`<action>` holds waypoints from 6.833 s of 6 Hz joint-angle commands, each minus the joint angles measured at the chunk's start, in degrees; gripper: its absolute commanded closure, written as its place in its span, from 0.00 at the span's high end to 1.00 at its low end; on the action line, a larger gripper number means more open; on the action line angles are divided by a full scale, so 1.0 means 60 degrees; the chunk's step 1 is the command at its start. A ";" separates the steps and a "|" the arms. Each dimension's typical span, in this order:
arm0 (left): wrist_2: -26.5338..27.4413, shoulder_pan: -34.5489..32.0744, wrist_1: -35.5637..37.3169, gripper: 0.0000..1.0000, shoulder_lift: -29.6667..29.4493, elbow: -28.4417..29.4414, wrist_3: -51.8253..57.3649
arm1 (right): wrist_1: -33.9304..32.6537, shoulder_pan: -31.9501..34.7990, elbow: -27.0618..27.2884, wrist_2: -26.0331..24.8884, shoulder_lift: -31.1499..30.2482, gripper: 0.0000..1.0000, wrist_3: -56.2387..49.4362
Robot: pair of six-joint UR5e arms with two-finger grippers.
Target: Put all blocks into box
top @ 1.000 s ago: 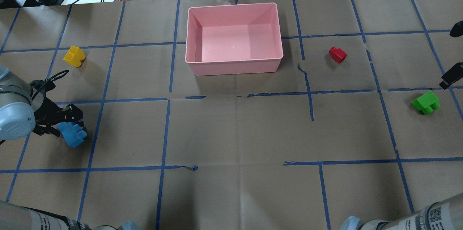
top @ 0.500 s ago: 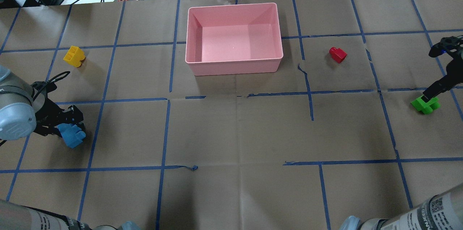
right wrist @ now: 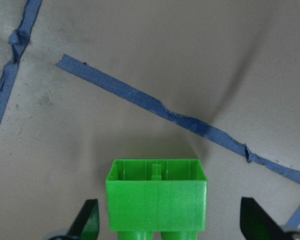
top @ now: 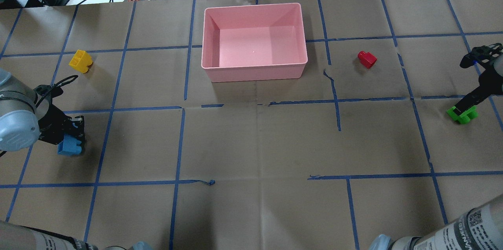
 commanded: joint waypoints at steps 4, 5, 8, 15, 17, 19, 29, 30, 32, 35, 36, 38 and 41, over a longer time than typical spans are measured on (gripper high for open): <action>-0.0011 -0.1959 -0.1485 0.00 0.1072 0.1285 -0.0153 | -0.0010 0.0000 0.0256 -0.0031 0.0008 0.63 -0.0158; -0.0286 -0.2880 -0.2800 0.00 0.1017 0.2481 -0.0401 | -0.0053 0.0000 0.0227 -0.0060 -0.0007 0.41 -0.0158; -0.1081 -0.5400 -0.3751 0.00 -0.0268 0.5415 -0.1964 | 0.0164 0.0073 -0.0588 0.0173 -0.0328 0.32 -0.0013; -0.0348 -0.8089 -0.0118 0.32 -0.3230 0.6390 -0.2908 | 0.6154 0.2650 -0.3243 0.0936 -0.2645 0.33 0.6153; -0.0040 -0.8090 -0.0059 1.00 -0.2896 0.6156 -0.2923 | 0.6157 0.2695 -0.3245 0.0965 -0.2644 0.33 0.6286; 0.0381 -0.7058 -0.0757 1.00 -0.1890 0.5851 -0.2923 | 0.5852 0.4019 -0.3289 0.0980 -0.2542 0.33 0.8194; 0.0415 -0.1174 -0.1555 0.91 -0.3141 0.6227 0.4519 | 0.4458 0.8321 -0.7024 0.0995 0.2688 0.99 1.3025; 0.0081 -0.1393 -0.1206 0.92 -0.3463 0.6243 0.4431 | 0.4472 0.8350 -0.7053 0.0966 0.2601 1.00 1.3083; -0.0010 -0.1454 -0.0562 0.91 -0.3771 0.6418 0.4620 | 0.5767 0.8190 -0.7025 0.0907 0.1552 1.00 1.3026; -0.0010 -0.1483 0.0058 0.55 -0.4242 0.6419 0.4680 | 0.6320 0.6204 -0.6588 0.0790 0.1047 1.00 0.9323; -0.0011 -0.1498 0.0043 0.19 -0.4242 0.6347 0.4651 | 0.5796 0.5718 -0.6193 0.0804 0.1193 1.00 0.8058; 0.0004 -0.1556 0.0029 0.00 -0.4010 0.6331 0.4403 | 0.4012 0.5231 -0.5562 0.0804 0.1879 1.00 0.6178; 0.0136 -0.2869 -0.1632 0.00 -0.2637 0.6287 0.3280 | 0.2222 0.4864 -0.5442 0.0819 0.2847 1.00 0.3872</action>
